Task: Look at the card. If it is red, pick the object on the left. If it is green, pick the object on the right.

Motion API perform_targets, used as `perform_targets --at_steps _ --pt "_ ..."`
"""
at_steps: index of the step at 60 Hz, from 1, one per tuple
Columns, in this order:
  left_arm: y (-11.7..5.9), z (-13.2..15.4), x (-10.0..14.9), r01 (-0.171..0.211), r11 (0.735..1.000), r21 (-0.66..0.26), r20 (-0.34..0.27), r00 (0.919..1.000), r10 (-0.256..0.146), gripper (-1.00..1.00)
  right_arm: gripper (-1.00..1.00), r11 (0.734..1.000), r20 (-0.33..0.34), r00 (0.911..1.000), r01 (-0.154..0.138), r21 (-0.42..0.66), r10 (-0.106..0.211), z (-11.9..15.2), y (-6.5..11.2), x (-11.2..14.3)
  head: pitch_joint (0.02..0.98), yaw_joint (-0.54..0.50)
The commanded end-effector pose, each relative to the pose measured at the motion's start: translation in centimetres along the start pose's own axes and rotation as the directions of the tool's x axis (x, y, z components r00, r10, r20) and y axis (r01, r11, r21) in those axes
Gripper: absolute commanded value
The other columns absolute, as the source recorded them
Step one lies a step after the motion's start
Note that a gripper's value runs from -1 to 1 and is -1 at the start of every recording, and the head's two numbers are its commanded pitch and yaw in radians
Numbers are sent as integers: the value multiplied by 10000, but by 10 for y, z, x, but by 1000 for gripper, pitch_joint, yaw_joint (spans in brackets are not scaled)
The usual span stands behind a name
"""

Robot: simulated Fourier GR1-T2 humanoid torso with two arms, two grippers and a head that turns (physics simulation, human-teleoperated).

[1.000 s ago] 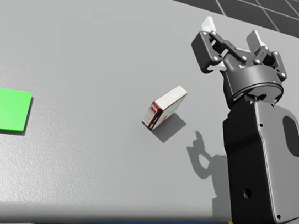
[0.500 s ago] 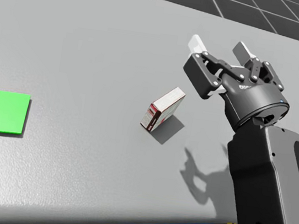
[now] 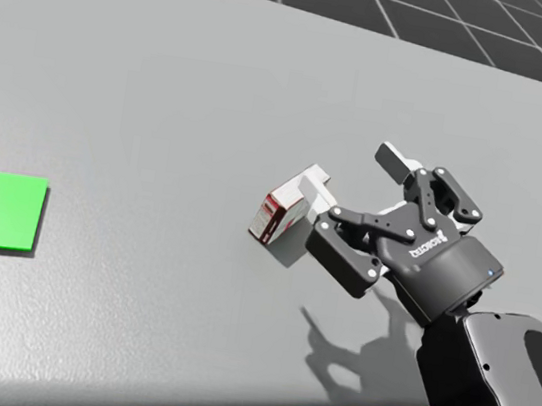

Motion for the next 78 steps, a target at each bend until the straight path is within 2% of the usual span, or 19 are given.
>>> perform_targets --at_steps 1,11,25,28,32,35,51,78 --pt "-1 -1 -2 51 10000 -25 -44 10000 -51 -1000 -1000 9959 -208 9993 -305 846 324 9 9 -25 835 -343" --pt "-2 -1 -3 86 10000 -33 -79 9999 -86 -1000 -1000 9926 -430 9988 -158 1208 211 5 12 -43 835 -345" --pt "-2 -1 -3 95 9999 -36 -73 9999 -95 -1000 -1000 9983 -602 9982 -4 575 39 -6 8 -59 838 -344" --pt "-2 -1 -3 93 10000 -37 -67 9999 -93 -1000 -1000 9990 -652 9978 139 415 -112 -9 6 -61 838 -343" --pt "-2 -1 -3 96 9999 -41 -61 9999 -96 -1000 -1000 9996 -655 9978 66 292 -47 -11 4 -63 839 -342" --pt "-2 -1 -3 94 9999 -45 -55 9999 -94 -1000 -1000 9993 -797 9967 203 315 -177 -13 4 -65 839 -343" --pt "-2 0 -2 87 9999 -82 -9 10000 -87 -1000 -1000 9998 -1110 9937 185 95 -173 -29 -2 -70 841 -344" --pt "-4 1 0 81 9999 -147 38 10000 -80 -1000 -1000 9994 -1644 9864 107 319 -53 -53 -4 -78 844 -336"
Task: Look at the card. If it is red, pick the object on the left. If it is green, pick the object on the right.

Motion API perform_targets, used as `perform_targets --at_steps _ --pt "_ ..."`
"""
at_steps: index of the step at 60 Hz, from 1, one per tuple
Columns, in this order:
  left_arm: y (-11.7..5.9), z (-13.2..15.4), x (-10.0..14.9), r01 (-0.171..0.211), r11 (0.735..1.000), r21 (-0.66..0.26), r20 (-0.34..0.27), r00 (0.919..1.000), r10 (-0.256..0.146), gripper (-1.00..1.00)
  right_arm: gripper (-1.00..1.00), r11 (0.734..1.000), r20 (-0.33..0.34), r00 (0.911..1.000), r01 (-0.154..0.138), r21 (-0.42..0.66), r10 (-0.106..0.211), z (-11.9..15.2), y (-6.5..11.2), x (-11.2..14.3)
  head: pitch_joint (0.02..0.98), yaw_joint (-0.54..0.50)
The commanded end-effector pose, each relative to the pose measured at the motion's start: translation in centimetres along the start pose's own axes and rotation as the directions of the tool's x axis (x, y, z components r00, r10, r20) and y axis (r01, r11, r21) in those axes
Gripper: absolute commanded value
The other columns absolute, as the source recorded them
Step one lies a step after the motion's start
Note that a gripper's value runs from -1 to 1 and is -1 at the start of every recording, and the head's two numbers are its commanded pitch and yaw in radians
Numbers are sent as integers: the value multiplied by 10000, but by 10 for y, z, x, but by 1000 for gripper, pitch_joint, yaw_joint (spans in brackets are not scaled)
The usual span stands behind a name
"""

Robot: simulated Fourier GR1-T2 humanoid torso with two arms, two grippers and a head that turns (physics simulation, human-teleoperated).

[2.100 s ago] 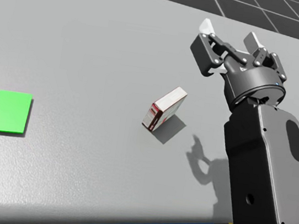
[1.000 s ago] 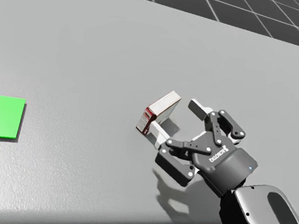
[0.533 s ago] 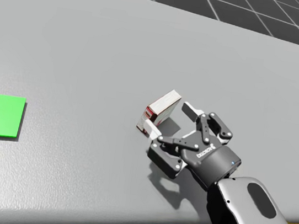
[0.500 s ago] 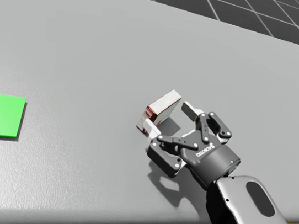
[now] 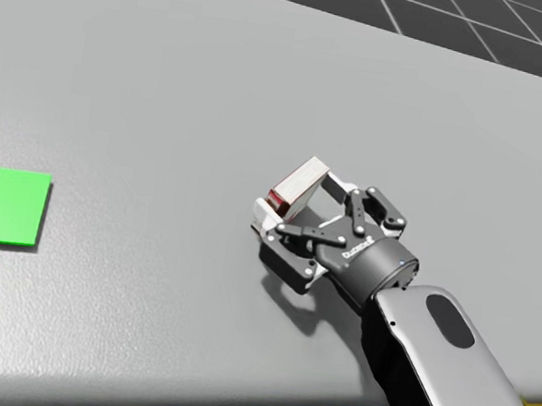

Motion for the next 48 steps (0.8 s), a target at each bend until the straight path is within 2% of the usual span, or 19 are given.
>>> perform_targets --at_steps 1,15,25,29,30,31,32,33,34,35,48 --pt "-1 0 0 2 10000 -35 5 10000 -2 -1000 -1000 10000 -200 9998 -19 81 21 -10 0 -3 844 -336" --pt "-2 1 0 -3 10000 -57 14 10000 3 -1000 -1000 9999 -270 9996 -66 118 69 -17 -1 -3 840 -333" --pt "-3 1 0 19 10000 -85 -11 10000 -19 -1000 -1000 9998 -312 9993 -195 103 198 -22 -1 -4 835 -331" --pt "-3 1 0 31 10000 -93 -17 10000 -32 -1000 -1000 9996 -533 9983 -245 135 252 -22 0 -6 831 -331" --pt "-3 1 0 32 9999 -96 -19 10000 -32 -1000 -1000 9993 -554 9979 -334 141 342 -21 0 -6 831 -331" --pt "-3 1 0 32 9999 -98 -18 10000 -33 -1000 -761 9992 -514 9979 -403 -43 400 -21 0 -8 829 -331" --pt "-4 1 0 34 9999 -99 -16 10000 -34 -1000 -292 9991 -517 9978 -413 -111 407 -21 0 -8 828 -331" --pt "-4 1 0 33 9999 -99 -17 10000 -34 -1000 13 9989 -524 9977 -442 -142 434 -20 0 -8 828 -331" --pt "-4 1 0 33 9999 -101 -17 10000 -33 -1000 828 9991 -590 9975 -398 -170 387 -20 0 -9 826 -331" --pt "-4 1 0 35 9999 -102 -19 10000 -35 -1000 994 9991 -597 9975 -393 -126 385 -20 0 -9 825 -331" --pt "-4 1 0 44 9999 -109 -23 10000 -45 -1000 1000 9990 -663 9973 -333 -287 314 -17 -3 -11 789 -340"
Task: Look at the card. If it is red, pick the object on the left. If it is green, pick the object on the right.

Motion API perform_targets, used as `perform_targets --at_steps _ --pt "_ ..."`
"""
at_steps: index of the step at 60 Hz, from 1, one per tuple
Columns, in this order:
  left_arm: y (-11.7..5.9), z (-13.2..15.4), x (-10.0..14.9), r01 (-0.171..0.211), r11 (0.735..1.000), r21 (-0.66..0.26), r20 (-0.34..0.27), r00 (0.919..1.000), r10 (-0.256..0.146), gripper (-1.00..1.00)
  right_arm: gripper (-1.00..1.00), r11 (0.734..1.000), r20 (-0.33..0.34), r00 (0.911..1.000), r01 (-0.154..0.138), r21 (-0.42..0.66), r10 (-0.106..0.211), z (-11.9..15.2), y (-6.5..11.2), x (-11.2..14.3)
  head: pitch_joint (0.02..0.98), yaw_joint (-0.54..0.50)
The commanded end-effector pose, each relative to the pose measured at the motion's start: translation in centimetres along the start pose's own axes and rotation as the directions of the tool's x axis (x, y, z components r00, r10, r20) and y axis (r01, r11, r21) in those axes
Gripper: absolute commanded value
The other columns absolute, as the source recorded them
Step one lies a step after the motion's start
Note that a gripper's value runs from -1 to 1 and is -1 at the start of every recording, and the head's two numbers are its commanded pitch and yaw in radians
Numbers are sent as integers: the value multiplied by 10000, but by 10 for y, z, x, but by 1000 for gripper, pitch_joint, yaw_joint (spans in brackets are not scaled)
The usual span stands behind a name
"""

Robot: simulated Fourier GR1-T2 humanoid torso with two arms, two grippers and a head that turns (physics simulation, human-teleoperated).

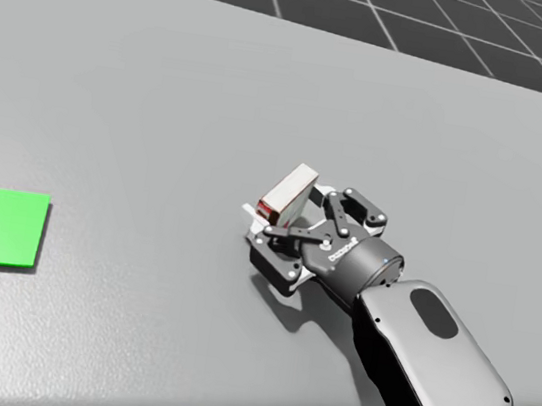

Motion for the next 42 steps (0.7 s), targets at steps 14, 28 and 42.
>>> perform_targets --at_steps 14,28,42 --pt "-1 0 -1 27 10000 -6 -27 10000 -27 -1000 1000 9962 -295 9993 213 -846 -239 3 1 -16 624 -368" --pt "-1 0 -2 44 10000 -9 -43 10000 -44 -1000 1000 9963 -253 9994 206 -836 -228 3 2 -18 462 -398" --pt "-1 0 -3 45 10000 -3 -39 10000 -45 -1000 1000 9949 -17 9999 112 -1002 -114 6 -3 -9 426 -409"
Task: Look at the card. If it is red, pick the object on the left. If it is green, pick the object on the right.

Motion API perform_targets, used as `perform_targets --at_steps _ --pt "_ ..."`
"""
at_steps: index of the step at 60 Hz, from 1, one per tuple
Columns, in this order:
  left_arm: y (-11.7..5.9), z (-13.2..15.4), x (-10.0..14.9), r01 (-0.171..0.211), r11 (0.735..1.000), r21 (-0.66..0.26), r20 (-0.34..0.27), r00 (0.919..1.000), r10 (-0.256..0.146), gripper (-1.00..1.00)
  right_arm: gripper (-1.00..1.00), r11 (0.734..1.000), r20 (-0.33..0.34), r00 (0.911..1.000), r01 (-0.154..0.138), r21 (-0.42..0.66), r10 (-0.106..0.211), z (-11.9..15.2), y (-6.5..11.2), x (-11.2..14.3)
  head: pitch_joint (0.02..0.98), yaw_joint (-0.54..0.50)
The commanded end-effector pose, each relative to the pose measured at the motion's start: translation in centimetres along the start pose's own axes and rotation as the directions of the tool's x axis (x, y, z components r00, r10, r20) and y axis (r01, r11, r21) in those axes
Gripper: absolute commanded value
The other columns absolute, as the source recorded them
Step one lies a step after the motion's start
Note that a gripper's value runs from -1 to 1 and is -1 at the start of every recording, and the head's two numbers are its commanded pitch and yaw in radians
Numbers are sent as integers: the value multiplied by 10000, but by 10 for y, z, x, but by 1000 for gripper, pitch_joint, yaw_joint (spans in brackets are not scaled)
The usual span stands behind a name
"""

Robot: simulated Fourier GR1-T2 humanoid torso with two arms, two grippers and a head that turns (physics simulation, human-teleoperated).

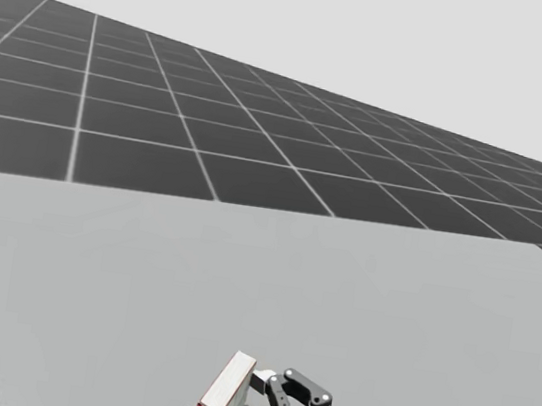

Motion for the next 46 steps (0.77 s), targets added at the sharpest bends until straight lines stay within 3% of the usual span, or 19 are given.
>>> perform_targets --at_steps 1,10,19,22,25,37,44,46 --pt "0 0 -1 -5 10000 3 4 10000 5 -1000 1000 9925 -82 9998 172 -1206 -183 4 -6 -3 424 -410" --pt "1 0 0 -28 10000 18 21 10000 28 -1000 1000 9873 416 9991 -29 -1587 96 7 -20 26 424 -415" --pt "2 -1 1 -45 10000 25 35 10000 45 -1000 1000 9803 1045 9929 -347 -1945 559 12 -36 69 426 -419" --pt "2 -1 1 -47 10000 23 38 10000 47 -1000 1000 9752 1192 9889 -618 -2126 886 13 -42 82 425 -420" --pt "2 -1 1 -48 10000 21 41 10000 48 -1000 1000 9731 1312 9872 -603 -2223 911 14 -46 91 425 -419" --pt "2 -1 1 -50 10000 21 49 10000 50 -1000 1000 9548 2006 9679 -909 -2830 1516 22 -65 139 423 -419" --pt "3 -1 1 -89 10000 36 49 9999 89 -1000 1000 9380 2477 9504 -993 -3320 1883 27 -72 167 423 -419" --pt "3 -1 1 -95 9999 40 47 9999 95 -1000 1000 9281 2699 9415 -958 -3598 2019 29 -75 178 421 -418"
